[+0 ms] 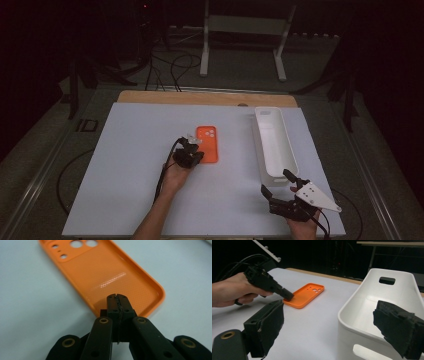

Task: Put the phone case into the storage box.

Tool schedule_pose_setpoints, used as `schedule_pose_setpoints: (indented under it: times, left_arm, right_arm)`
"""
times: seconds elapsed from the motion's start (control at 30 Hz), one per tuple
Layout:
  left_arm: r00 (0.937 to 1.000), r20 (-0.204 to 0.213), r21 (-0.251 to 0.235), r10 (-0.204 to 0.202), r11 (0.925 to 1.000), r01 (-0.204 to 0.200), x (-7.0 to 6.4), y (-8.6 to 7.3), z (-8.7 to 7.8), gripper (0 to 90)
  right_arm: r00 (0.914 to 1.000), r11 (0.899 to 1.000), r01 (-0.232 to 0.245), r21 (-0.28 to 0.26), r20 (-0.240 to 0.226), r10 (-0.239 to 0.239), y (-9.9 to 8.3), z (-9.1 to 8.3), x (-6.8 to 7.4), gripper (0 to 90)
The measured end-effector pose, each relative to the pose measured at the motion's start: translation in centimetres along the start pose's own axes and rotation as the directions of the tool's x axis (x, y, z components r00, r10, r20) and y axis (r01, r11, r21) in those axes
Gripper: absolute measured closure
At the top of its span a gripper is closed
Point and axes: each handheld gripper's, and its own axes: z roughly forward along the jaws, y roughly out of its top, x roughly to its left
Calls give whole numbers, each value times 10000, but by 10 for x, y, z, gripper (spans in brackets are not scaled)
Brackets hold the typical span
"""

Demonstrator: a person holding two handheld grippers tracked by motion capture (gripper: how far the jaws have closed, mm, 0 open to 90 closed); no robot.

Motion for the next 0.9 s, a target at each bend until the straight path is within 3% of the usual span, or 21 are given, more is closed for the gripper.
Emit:
schedule_pose_setpoints:
  times: [0.67,0.9]
  left_arm:
    - [9979,-615,91,-212,9997,218,30,-34,-36,900]
    - [9974,-658,3,-304,9995,305,37,-52,-52,900]
  right_arm:
    - [10000,10000,11,26,55,-11,0,1,-1,95]
    - [9999,9999,90,63,54,-90,0,3,-1,95]
